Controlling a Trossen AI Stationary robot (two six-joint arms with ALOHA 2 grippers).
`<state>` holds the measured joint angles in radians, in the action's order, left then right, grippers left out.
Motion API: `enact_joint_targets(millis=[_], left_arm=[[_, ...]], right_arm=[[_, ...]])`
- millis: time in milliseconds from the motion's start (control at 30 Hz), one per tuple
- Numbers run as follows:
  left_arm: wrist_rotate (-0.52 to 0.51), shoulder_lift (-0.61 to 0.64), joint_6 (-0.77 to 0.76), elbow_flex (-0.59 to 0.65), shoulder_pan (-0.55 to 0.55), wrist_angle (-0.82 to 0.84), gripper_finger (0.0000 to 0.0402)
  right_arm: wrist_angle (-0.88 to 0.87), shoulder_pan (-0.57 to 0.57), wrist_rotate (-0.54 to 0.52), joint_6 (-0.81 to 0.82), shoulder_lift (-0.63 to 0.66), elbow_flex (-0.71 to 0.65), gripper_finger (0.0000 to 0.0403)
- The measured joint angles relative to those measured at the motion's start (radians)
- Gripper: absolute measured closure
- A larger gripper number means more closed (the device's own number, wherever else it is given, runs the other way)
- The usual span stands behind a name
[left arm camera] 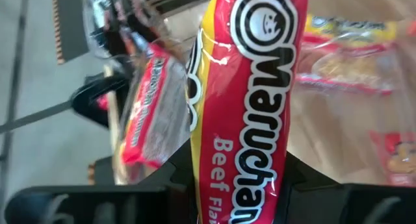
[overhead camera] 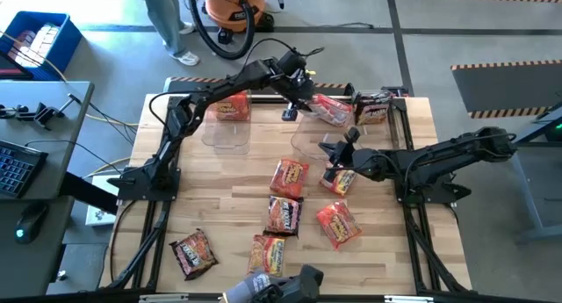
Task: Sort Maruchan noodles
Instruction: Put the red noodle pack into the middle transparent bin
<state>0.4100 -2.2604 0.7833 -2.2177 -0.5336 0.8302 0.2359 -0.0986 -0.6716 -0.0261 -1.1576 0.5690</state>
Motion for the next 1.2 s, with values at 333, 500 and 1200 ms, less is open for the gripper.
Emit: enact_joint_targets(millis=[333, 500, 1200], left_arm=[[-0.098, -0.084, -0.018, 0.000, 0.002, -0.065, 0.0318], [-0.207, -0.089, -0.074, -0.001, -0.006, -0.057, 0.0318], [-0.271, -0.082, -0.184, -0.001, -0.046, 0.134, 0.0318]], right_arm=[[-0.002, 0.000, 0.009, 0.004, 0.000, 0.000, 0.0403], [-0.011, 0.000, 0.016, 0.019, 0.000, 0.000, 0.0403], [-0.175, 0.084, 0.001, 0.107, 0.000, -0.057, 0.0403]])
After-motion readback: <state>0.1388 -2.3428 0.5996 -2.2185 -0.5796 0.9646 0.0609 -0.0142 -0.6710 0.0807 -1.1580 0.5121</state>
